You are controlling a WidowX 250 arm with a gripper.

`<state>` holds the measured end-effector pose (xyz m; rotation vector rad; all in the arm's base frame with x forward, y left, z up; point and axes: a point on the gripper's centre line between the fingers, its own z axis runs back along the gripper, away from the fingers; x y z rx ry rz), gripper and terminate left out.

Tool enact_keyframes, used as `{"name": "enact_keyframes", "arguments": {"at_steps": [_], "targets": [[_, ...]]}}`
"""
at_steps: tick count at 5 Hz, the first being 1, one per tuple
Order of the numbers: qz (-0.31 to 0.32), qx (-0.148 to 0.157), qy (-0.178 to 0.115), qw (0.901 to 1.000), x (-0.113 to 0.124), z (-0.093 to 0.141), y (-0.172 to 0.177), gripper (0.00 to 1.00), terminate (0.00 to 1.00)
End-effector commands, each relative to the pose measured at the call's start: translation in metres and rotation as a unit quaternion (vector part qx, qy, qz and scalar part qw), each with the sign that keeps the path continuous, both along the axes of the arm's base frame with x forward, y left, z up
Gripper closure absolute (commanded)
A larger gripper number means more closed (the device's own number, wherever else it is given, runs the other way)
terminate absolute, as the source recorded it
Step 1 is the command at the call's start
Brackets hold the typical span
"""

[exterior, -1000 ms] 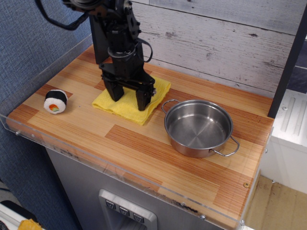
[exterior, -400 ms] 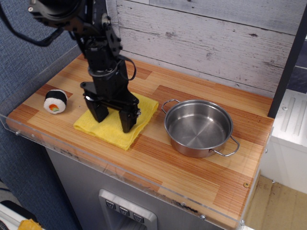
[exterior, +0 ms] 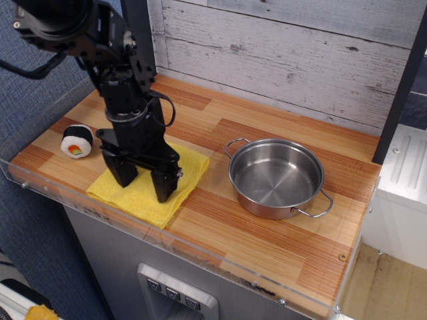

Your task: Move the yellow cloth to the front edge of the table.

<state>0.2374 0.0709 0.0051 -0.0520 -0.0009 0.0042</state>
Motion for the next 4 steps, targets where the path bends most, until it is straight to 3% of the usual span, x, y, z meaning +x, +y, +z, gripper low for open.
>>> {"name": "enact_keyframes", "arguments": {"at_steps": [1,4], "targets": [[0.01,-0.006,-0.001,0.9999,-0.01,0.014,0.007,0.0,0.0],[0.01,-0.027,-0.097,0.9949,0.017,0.124,0.006,0.0,0.0]]}}
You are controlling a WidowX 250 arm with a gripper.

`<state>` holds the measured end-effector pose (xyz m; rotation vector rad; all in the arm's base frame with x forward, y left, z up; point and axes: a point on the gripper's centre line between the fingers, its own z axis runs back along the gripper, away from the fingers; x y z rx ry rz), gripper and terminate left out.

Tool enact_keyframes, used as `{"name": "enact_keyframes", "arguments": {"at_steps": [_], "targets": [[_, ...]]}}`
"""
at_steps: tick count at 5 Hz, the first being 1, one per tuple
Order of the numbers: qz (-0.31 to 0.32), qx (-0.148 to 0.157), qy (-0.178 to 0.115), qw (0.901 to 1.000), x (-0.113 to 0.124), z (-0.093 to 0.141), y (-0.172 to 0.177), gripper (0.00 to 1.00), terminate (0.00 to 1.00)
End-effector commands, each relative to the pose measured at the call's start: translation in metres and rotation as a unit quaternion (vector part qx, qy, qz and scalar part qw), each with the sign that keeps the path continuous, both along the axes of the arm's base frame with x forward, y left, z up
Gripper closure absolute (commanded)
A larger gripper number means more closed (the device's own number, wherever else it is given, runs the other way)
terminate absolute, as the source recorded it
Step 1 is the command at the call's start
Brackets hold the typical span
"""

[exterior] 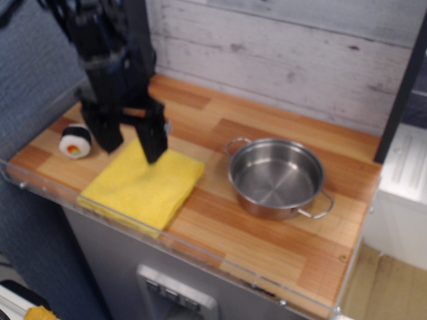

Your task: Move the yellow cloth to the front edge of the table.

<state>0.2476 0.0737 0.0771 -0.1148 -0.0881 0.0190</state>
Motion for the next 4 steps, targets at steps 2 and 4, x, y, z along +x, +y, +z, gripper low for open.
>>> {"name": "enact_keyframes", "arguments": {"at_steps": [2,4], "targets": [[-0.011,0.007,-0.065,0.9978,0.031,0.09,-0.004,0.0,0.0],[-0.03,0.027,-0.058,0.9975,0.046,0.101,-0.014,0.0,0.0]]}}
